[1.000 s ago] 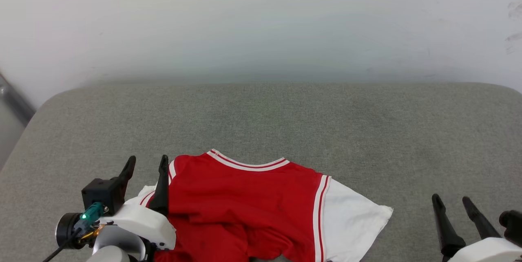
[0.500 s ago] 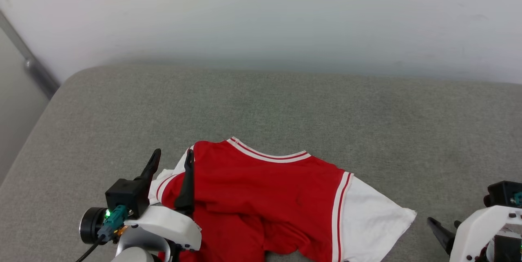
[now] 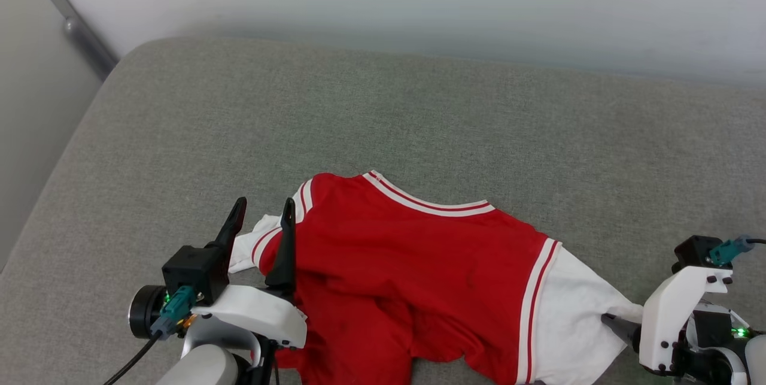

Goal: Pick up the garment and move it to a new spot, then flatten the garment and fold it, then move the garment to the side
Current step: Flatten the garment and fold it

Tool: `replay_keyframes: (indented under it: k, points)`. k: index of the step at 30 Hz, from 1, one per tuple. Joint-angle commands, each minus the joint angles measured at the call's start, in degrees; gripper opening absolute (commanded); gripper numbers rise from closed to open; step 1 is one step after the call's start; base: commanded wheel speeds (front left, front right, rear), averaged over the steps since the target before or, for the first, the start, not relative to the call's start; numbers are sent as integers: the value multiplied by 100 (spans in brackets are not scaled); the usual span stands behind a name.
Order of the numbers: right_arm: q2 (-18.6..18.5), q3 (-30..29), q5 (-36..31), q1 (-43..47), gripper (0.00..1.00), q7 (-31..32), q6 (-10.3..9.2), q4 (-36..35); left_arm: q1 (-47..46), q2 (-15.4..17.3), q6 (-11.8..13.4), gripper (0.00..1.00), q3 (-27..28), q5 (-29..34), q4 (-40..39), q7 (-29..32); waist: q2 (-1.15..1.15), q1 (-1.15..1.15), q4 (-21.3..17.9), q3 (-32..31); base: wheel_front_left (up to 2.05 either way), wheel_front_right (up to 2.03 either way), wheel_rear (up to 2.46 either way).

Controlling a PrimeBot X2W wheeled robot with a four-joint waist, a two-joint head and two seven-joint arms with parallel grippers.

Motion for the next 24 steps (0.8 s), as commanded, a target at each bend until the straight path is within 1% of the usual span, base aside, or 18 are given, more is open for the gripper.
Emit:
replay_keyframes:
  k: [1, 2, 3, 9, 10, 13, 19, 24]
  points:
    - [122, 158, 108, 133, 46, 76, -1, 342, 1, -49, 24, 100, 36, -32, 21, -11, 0, 0, 26, 26, 0, 0, 0]
    - [121, 211, 128, 129, 22, 39, -1, 384, 19, -43, 32, 100, 35, -46, 36, 12, 0, 0, 24, 26, 0, 0, 0]
    - [124, 249, 172, 110, 0, 16, -1, 399, 32, -27, 35, 100, 49, -62, 39, 11, 0, 0, 12, 17, 0, 0, 0]
    - [-150, 381, 194, -19, 0, -362, 5, 42, 60, 181, 26, 100, 203, -200, 104, 158, 0, 0, -162, -204, 0, 0, 0]
    - [-150, 381, 194, -19, 0, -362, 5, 42, 60, 181, 26, 100, 203, -200, 104, 158, 0, 0, -162, -204, 0, 0, 0]
    - [-239, 351, 129, 14, 0, -524, -1, -211, -80, 419, -26, 100, 338, -336, 139, 401, 0, 0, -277, -392, 0, 0, 0]
    - [-286, 305, -18, 86, 0, -675, -2, -688, -565, 1052, -415, 100, 522, -682, 338, 1296, 0, 0, -608, -624, 0, 0, 0]
    - [-286, 343, -6, 67, 0, -652, -2, -1013, -988, 1465, -793, 100, 381, -987, 558, 2400, 0, 0, -858, -532, 0, 0, 0]
